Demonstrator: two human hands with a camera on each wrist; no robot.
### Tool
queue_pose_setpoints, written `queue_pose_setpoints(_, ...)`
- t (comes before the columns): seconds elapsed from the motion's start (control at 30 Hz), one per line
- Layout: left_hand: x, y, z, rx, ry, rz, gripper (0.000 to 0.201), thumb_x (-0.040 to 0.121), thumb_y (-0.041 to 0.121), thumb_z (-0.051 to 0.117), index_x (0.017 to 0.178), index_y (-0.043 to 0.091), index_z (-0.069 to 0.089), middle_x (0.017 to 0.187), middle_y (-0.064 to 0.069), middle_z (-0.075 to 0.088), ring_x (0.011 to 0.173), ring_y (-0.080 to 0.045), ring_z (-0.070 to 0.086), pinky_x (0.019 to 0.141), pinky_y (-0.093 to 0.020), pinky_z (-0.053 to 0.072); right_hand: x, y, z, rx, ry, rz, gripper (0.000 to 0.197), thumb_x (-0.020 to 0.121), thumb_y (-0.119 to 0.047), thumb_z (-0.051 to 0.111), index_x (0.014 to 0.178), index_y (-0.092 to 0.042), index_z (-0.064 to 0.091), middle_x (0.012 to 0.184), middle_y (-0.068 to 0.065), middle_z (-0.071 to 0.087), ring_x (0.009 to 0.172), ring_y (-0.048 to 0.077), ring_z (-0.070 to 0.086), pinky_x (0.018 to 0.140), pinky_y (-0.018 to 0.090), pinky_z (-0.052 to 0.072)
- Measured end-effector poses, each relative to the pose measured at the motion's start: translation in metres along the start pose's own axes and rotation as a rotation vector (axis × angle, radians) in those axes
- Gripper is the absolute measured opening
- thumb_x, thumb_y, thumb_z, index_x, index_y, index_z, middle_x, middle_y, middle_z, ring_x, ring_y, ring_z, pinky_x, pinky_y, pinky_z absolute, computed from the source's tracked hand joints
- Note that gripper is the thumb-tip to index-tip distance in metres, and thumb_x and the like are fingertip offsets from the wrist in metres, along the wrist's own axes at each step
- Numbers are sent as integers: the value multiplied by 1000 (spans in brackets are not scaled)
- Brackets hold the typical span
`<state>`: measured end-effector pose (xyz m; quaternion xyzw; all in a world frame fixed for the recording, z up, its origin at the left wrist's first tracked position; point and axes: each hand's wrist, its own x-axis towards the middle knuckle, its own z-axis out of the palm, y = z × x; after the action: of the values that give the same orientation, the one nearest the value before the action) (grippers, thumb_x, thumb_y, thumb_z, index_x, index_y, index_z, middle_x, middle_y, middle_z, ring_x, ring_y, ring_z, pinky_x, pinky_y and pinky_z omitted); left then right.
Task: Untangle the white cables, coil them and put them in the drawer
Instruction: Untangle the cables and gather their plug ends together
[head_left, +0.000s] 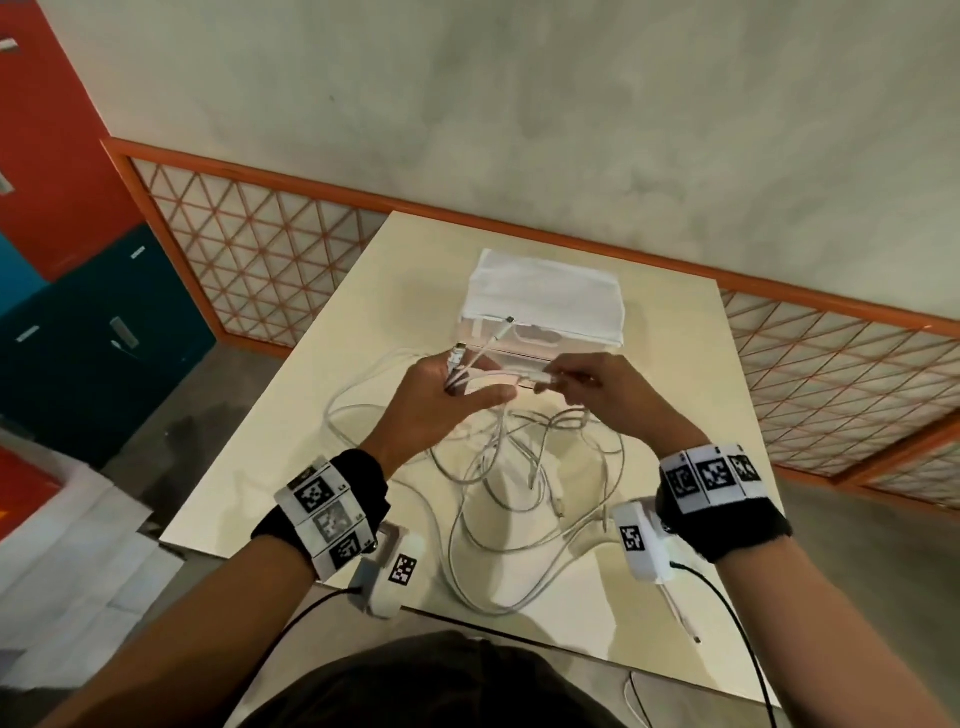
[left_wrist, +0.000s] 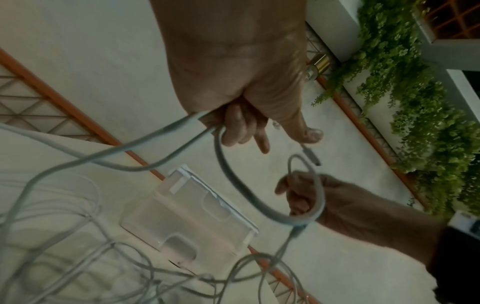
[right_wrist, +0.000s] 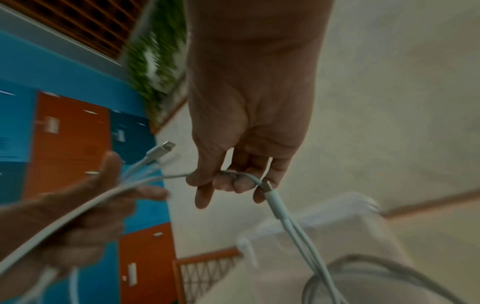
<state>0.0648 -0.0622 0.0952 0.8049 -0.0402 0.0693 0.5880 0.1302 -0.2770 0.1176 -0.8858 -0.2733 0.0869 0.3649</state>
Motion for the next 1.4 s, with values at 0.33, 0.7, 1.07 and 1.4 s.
queue_pose_setpoints(0.33,7,4,-6,-33,237,105,21,89,28,61,68,26,64,50,-9,50,47,-11,33,47,-23,28,-4,0,14,119,-137,39,33,97,-28,48,72,-12,60,61,-3,57,59,9,53,65,17,45)
queue_pose_setpoints(0.7,11,-10,-21,5,597,75,27,92,31,59,73,15,69,52,3,48,49,-17,38,53,-32,36,-14,75,3,-233,-252,215,18,97,-12,48,99,-10,65,107,6,71,103,25,63,90,32,43)
queue_pose_setpoints(1.07,13,-19,-36,176,336,-217,49,66,22,87,108,13,65,80,-1,62,68,-15,54,63,-16,41,20,2,-32,-295,84,18,24,95,-13,49,108,-12,69,84,7,68,81,26,64,79,36,50)
queue_pose_setpoints(1.4,26,0,-11,-60,-7,-21,19,83,38,68,101,40,67,97,1,72,88,-7,64,85,-29,49,35,-49,-15,-447,-144,-259,23,93,-17,55,109,-20,71,88,1,61,82,15,47,75,34,38)
